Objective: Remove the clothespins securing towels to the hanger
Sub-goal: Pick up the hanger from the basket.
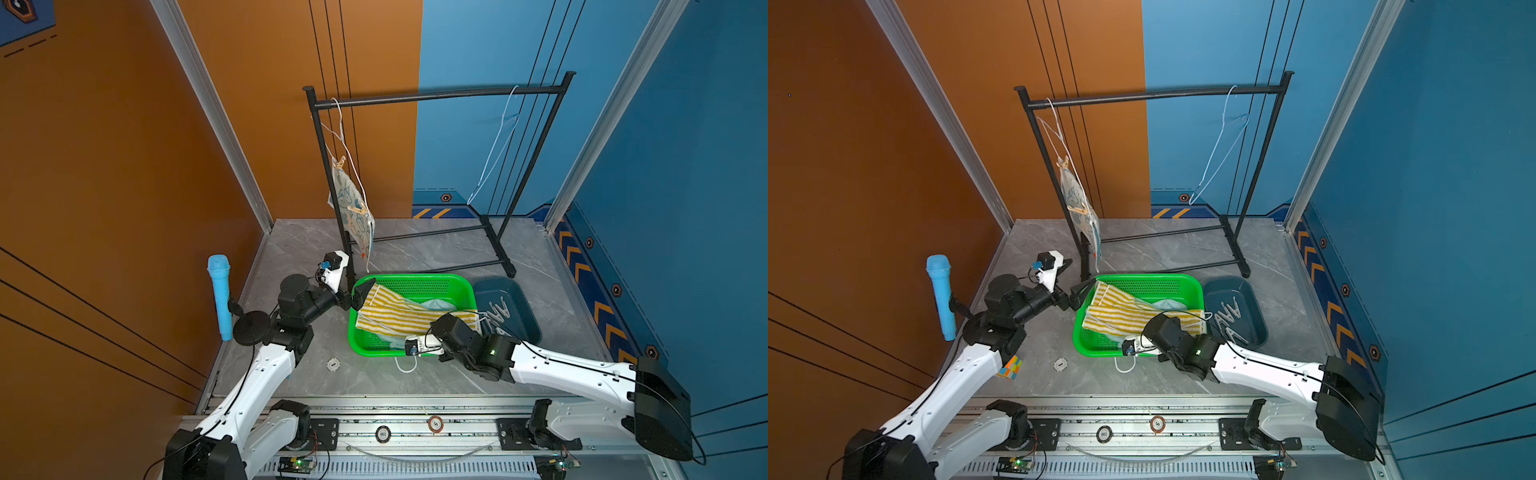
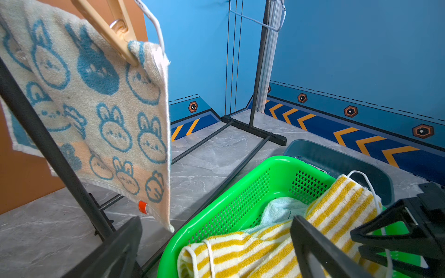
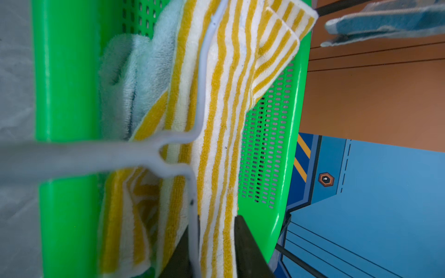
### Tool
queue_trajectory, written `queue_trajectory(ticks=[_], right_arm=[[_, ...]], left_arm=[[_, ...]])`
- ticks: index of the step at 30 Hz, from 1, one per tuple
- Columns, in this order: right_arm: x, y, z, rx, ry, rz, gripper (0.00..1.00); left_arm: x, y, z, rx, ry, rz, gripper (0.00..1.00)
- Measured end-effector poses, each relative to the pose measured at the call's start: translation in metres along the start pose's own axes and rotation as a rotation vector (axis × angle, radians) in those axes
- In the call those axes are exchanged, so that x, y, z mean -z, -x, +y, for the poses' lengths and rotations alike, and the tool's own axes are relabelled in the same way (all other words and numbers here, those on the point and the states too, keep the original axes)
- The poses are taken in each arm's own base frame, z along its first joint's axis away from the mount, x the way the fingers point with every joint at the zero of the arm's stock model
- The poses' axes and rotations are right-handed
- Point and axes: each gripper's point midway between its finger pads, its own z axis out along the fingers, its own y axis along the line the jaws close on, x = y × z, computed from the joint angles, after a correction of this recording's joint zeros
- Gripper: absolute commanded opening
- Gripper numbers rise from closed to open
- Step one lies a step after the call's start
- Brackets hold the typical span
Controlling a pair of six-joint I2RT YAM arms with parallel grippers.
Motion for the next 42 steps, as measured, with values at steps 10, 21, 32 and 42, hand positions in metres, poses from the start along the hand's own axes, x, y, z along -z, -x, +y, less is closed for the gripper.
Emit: queue_trajectory(ticks=[10,21,32,42], right_arm=[[0.032,-0.003,-0.043,-0.19,-0.023,-0.033,0.0],[0.098,-0.01,-0.114,-0.55,0.065,-0.099,0.0],[0.1,-0.019,-0.089,-0.727,0.267,-0.076,0.0],[0.103,-0.012,-0.08,-0.756,0.337,-0.089,0.0]], left_arm=[[0.006,0.008,0.011,-0.01,0.056,-0.021,0.98],[0.011,0.004,0.02,0.025,0.115,-0.002,0.9],[0.0,-0.023,0.001,0.101,0.038,0.149,0.89],[-0.05,-0.062,-0.005,0.126,-0.045,0.313,0.88]])
